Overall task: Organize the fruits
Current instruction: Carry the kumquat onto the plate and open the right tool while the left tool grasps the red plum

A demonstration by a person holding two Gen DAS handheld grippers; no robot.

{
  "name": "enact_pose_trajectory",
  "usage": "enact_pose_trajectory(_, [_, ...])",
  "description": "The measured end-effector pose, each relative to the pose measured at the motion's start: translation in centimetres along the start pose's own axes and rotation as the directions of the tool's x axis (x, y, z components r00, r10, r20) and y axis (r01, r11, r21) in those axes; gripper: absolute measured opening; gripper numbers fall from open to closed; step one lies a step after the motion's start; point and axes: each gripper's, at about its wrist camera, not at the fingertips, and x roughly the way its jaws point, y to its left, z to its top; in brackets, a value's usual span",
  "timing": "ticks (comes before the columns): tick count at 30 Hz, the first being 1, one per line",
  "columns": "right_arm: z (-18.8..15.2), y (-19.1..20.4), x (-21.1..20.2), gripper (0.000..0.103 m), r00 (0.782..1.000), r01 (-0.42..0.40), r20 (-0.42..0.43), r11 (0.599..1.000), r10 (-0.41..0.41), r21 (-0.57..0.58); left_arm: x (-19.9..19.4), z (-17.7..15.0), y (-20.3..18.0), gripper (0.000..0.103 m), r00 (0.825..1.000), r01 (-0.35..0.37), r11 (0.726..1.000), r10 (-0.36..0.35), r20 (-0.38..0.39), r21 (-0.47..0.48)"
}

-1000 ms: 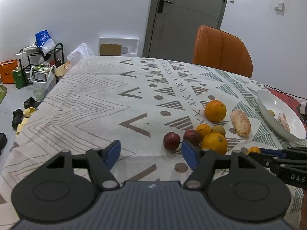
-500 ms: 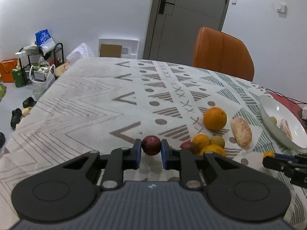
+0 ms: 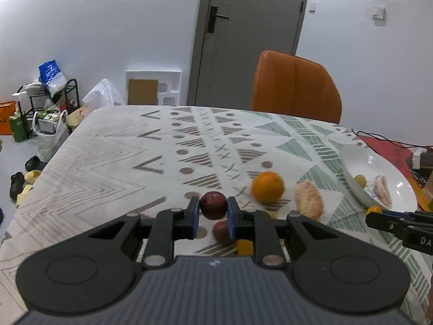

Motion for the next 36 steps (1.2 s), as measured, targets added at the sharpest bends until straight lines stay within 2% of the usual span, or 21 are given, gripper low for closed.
enact_pose_trajectory(20, [0.1, -6.0, -3.0, 0.021, 0.994, 0.092, 0.056, 0.993, -0.096, 0.071, 0.9, 0.9, -6.5, 0.020, 0.997, 0.080, 0.994, -0.081, 0.010, 0.075])
enact_pose_trajectory(36, [-0.1, -9.9, -3.4, 0.021, 0.985, 0.154, 0.069, 0.985, -0.159, 0.085, 2.4, 1.1, -11.8, 0.020, 0.991, 0.131, 0.982, -0.133, 0.008, 0.133])
